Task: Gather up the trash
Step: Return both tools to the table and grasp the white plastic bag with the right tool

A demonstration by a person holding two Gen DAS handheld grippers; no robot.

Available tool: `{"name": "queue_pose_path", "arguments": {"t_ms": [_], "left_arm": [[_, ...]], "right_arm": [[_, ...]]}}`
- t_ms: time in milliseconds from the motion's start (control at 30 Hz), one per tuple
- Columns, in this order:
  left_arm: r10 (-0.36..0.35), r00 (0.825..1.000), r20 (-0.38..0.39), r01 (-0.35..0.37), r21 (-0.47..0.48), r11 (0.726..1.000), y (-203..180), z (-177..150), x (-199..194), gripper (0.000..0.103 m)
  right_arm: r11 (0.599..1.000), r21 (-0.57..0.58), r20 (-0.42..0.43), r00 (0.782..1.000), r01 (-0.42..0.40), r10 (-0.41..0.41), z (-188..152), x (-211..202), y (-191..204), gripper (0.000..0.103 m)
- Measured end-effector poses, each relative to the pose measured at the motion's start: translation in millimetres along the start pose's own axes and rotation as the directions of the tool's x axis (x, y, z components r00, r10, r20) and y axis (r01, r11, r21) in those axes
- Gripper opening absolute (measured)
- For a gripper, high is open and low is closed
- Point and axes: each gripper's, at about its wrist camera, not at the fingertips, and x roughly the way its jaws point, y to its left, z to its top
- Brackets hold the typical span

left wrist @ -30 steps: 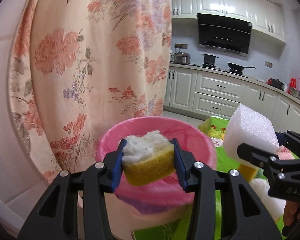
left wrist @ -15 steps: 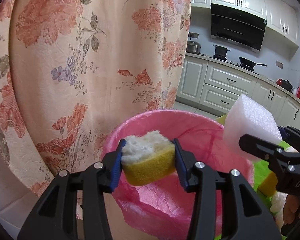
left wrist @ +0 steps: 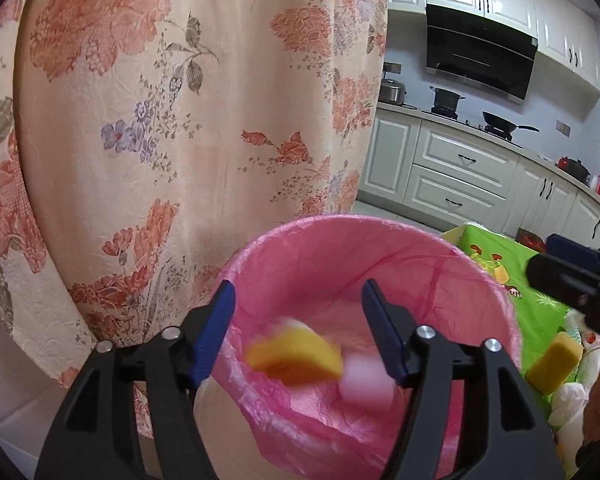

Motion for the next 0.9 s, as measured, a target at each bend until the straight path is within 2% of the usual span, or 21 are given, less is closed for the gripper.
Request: {"name": "queue_pose_path", "arguments": {"t_ms": [67,167,433,567,700,900], "left_arm": [[0.008,1.0,0.01,-0.008,-0.002,1.0,-2,-2,-5,0.076],[0.003,1.0,0.005,-0.003,-0.022,1.0,-6,-6,-14,0.077],[-0.016,0.999,0.043,0.016,0.014,1.0,-51,-40,-71,0.098],[-0.089,0.995,0.035,0.087,0.047,0.995,-82,-65,-95,0.098],[-0.169,0.985,0.029,0.164,0.122,0.979,-125,-89,-114,0.098],[-0.274,0.961,-0.04,0.277,0.17,0.946,-182,-127,-129,0.098]], "right_arm": [[1.0,0.012,0.013,1.0,0.012,-0.012,-4,-13,-3,0.081],[0.999,0.022,0.015,0.999,0.033,-0.033,-13,-32,-5,0.081],[0.988,0.021,0.004,0.989,0.151,-0.151,-64,-101,-18,0.082],[0.974,0.023,-0.003,0.975,0.223,-0.223,-95,-141,-30,0.082],[0.948,0.028,0.009,0.949,0.316,-0.316,-121,-180,-42,0.083],[0.903,0.139,-0.031,0.913,0.408,-0.408,-167,-224,-79,0.083]]}}
